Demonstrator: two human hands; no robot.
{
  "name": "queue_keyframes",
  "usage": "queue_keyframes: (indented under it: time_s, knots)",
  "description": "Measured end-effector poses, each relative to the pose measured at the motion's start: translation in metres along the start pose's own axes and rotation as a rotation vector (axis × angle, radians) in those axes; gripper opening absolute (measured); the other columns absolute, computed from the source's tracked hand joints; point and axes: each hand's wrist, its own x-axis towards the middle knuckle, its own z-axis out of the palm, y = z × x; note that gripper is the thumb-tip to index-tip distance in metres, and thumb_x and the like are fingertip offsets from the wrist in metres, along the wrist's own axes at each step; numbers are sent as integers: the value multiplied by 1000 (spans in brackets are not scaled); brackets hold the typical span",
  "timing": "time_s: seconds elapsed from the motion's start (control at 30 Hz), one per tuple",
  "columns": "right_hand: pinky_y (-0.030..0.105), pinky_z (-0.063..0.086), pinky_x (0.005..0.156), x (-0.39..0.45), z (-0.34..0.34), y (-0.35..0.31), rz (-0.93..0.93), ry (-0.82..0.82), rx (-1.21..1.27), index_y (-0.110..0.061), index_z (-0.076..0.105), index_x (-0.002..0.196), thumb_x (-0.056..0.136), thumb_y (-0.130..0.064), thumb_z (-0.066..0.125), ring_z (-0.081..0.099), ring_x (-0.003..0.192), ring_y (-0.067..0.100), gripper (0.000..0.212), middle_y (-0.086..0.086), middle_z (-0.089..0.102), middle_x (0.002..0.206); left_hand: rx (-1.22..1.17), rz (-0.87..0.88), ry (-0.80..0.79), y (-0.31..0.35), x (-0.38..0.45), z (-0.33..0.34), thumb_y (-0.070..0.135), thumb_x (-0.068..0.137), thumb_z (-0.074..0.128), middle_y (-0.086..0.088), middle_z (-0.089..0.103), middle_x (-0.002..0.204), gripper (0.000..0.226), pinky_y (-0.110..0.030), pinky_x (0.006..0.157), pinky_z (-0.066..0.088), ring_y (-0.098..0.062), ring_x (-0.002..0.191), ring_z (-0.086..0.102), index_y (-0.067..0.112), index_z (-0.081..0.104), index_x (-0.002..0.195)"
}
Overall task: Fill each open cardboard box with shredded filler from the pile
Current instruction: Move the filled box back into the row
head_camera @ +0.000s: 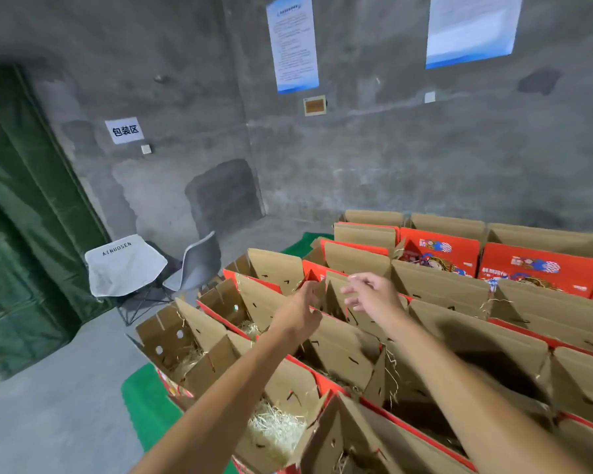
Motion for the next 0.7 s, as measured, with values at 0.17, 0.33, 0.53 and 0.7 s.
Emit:
queue_keyframes:
  time_s: [0.17,0.33,0.53,0.7]
  knots:
    - [32,59,76,65,59,-2,-24,-32,-50,-25,67,104,99,-32,56,72,79,13,14,-9,76,86,-25,-78,29,-44,82,-17,24,88,64,-2,61,131,57,-38,86,57,-24,107,64,24,42,141]
    - [35,61,83,126,83,21,22,-6,-111,-30,66,104,97,-32,61,71,81,8,9,-13,75,89,-30,-163,-18,-91,159,-6,22,87,63,-7,53,141,66,-41,96,53,-27,115,59,17,35,147]
    - [24,58,77,201,117,54,8,80,-358,-30,66,108,93,-28,67,69,87,2,15,-14,71,100,-33,-150,-150,-141,255,22,23,82,72,-10,57,120,51,-29,80,45,-27,111,57,11,47,125]
    - [27,53,89,254,135,83,-31,122,-962,-32,53,137,94,-37,62,64,108,7,44,-10,64,129,164,-13,-419,-179,307,62,34,85,67,-7,68,110,35,-34,87,53,-26,105,64,19,64,116]
